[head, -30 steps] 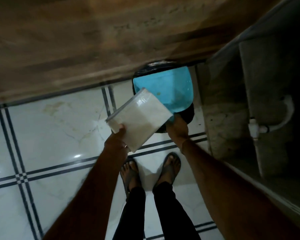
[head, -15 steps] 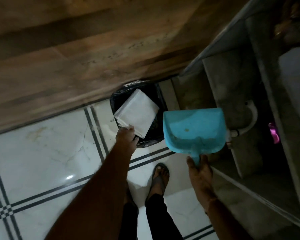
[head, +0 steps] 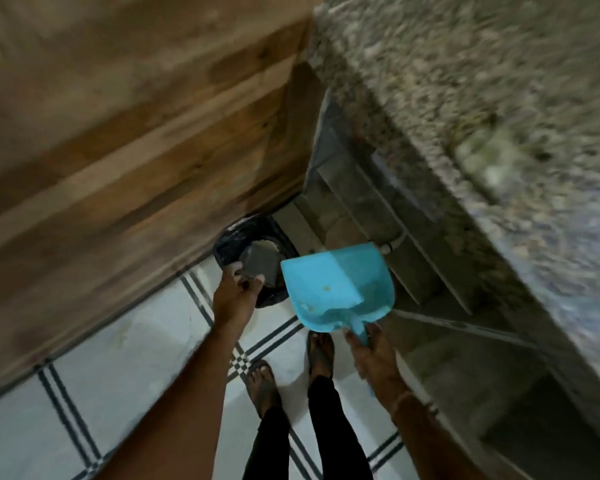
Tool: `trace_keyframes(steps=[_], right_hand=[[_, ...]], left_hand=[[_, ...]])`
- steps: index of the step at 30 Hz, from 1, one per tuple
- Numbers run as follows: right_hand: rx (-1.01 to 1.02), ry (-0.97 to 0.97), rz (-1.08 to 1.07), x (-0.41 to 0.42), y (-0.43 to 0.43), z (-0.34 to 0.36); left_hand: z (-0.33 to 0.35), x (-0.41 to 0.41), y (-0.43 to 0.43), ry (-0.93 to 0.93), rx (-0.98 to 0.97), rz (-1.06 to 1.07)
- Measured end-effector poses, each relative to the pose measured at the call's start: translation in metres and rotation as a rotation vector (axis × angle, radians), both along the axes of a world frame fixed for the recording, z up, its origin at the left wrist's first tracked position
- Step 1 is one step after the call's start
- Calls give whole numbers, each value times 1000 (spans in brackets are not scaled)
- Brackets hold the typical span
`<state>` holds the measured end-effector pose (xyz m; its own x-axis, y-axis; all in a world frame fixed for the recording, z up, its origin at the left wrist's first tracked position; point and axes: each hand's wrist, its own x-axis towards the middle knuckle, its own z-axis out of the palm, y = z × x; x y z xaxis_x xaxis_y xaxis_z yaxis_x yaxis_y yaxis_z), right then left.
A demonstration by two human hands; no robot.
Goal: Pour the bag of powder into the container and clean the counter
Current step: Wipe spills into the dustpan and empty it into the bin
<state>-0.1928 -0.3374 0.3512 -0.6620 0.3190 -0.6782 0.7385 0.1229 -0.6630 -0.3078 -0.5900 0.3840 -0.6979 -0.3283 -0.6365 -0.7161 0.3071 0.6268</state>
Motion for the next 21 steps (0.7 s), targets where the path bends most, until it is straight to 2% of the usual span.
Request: trace_keyframes(steps=[5, 9, 18, 21], right_hand=[[-51, -12, -102, 38, 15, 99], [-112, 58, -178, 59, 32, 151], [-233, 54, -388, 63, 76, 180], [-258, 45, -389, 56, 84, 185]], left_hand=[[107, 30, 46, 118, -32, -254], [161, 36, 93, 185, -47, -493], [212, -13, 190, 410, -173, -727], [214, -35, 216, 460, -314, -867]])
